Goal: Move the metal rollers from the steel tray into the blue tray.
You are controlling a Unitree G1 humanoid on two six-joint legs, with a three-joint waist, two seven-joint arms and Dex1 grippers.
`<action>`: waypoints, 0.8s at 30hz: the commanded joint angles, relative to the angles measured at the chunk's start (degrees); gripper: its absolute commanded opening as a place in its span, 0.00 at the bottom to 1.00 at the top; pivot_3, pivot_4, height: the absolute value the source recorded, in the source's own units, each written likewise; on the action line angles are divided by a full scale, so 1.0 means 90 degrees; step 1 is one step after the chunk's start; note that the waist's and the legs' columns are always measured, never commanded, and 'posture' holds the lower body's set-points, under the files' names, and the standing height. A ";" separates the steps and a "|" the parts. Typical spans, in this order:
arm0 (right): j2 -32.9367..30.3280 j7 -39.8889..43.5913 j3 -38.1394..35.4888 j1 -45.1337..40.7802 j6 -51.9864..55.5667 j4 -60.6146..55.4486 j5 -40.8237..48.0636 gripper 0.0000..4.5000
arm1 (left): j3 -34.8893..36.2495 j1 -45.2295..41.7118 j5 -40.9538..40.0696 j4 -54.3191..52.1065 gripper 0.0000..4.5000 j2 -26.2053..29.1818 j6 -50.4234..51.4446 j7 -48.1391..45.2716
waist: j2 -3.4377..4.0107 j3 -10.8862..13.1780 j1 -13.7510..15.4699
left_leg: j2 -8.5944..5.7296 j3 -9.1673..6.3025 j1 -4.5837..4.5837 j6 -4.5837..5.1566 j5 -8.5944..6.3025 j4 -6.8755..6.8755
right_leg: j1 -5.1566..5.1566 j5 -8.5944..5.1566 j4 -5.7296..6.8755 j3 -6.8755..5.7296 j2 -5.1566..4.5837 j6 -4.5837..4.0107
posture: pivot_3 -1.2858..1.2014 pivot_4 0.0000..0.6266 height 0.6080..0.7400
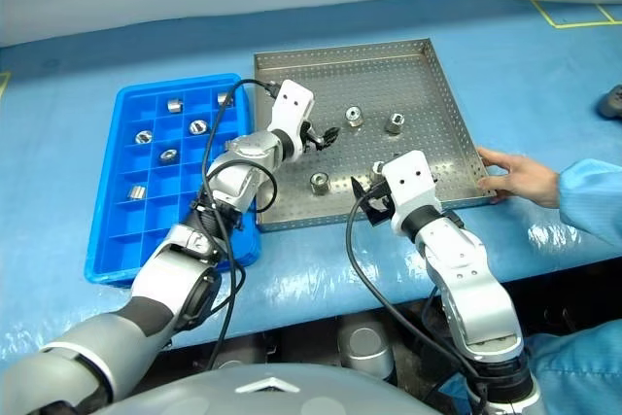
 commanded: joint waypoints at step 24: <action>0.0136 -0.0005 -0.0041 0.0011 -0.0079 -0.0257 -0.0047 1.00 | 0.0149 0.1498 -0.0377 -0.3225 0.95 0.1775 0.1285 -0.1802 | 0.0005 -0.0002 -0.0256 | 0.0000 0.0001 0.0001 0.0000 0.0000 -0.0006 | 0.0006 0.0010 -0.0015 0.0003 -0.0005 0.0017 | 0.41 0.24 1.00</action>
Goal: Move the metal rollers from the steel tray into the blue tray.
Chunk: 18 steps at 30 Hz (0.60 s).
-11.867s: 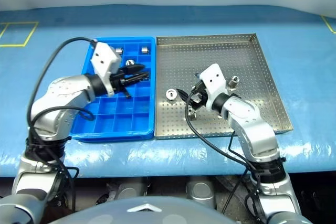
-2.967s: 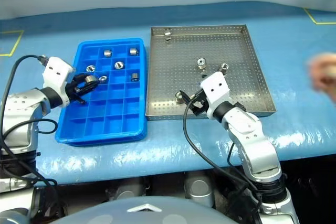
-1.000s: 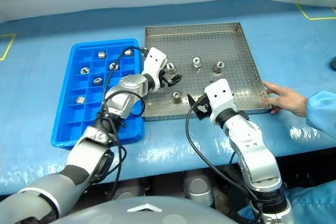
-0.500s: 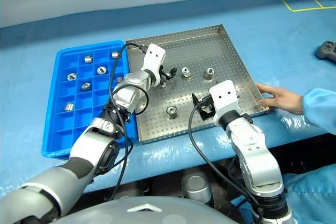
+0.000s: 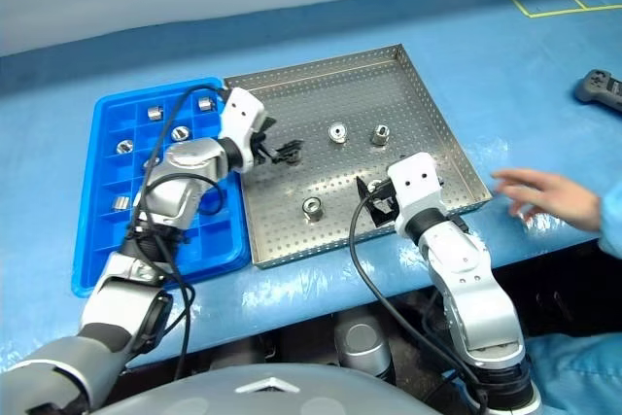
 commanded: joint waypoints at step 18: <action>0.0072 0.0007 0.0114 -0.0247 -0.0104 -0.0107 -0.0021 1.00 | -0.0688 -0.0178 0.0594 0.1222 0.95 -0.0944 0.0199 0.0636 | 0.0020 -0.0017 0.0176 | -0.0006 0.0006 0.0028 0.0001 -0.0001 0.0019 | 0.0036 0.0012 -0.0016 0.0006 -0.0002 0.0020 | 0.40 0.24 1.00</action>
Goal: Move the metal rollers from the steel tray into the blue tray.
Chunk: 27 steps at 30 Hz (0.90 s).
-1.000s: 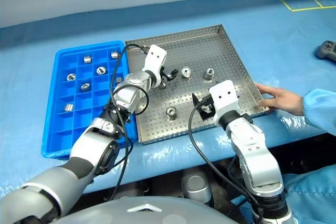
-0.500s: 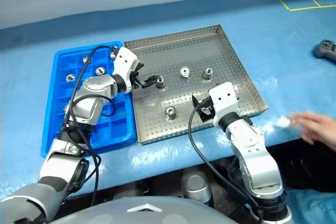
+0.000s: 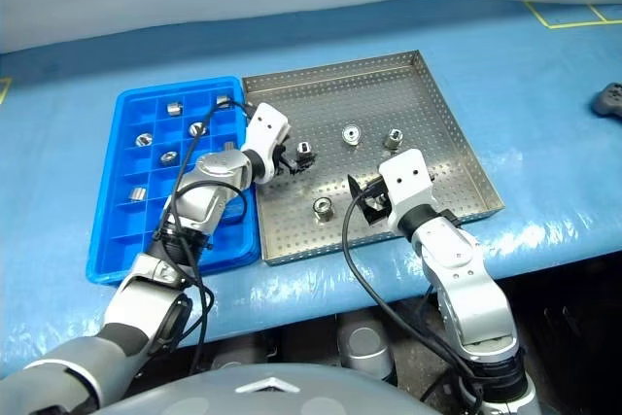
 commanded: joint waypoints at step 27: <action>0.0034 0.0039 0.0039 -0.0133 -0.0170 -0.0039 -0.0136 1.00 | 0.0425 -0.0075 -0.0030 0.0261 0.53 -0.0352 -0.0356 0.0446 | 0.0002 -0.0002 0.0038 | -0.0002 -0.0003 -0.0022 0.0000 0.0000 -0.0001 | -0.0011 0.0008 -0.0012 0.0000 -0.0001 0.0013 | 0.41 0.24 1.00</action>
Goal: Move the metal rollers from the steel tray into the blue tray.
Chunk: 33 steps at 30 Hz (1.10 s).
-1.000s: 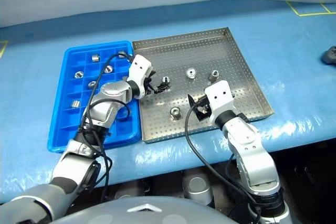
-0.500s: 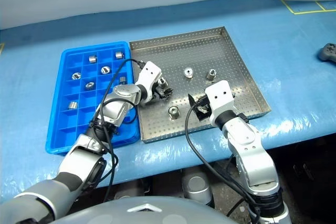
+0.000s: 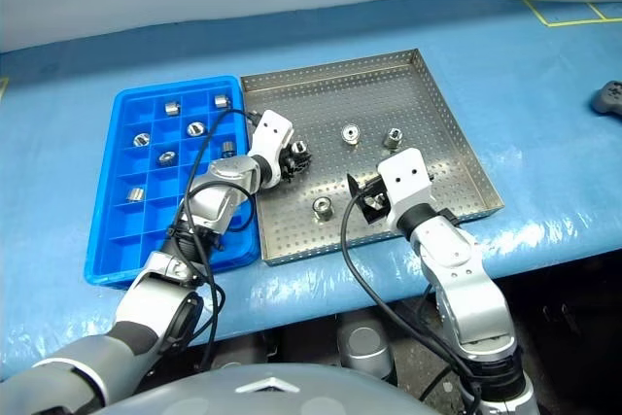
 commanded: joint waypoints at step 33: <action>0.0080 0.0362 0.0419 -0.0583 -0.0460 0.0647 -0.0059 1.00 | -0.0410 -0.0032 -0.1280 -0.2703 0.86 0.1059 0.1719 -0.0544 | -0.0011 0.0010 0.0826 | -0.0001 -0.0003 -0.0013 0.0000 0.0000 -0.0014 | -0.0017 0.0000 -0.0008 -0.0005 -0.0002 -0.0021 | 0.46 0.24 1.00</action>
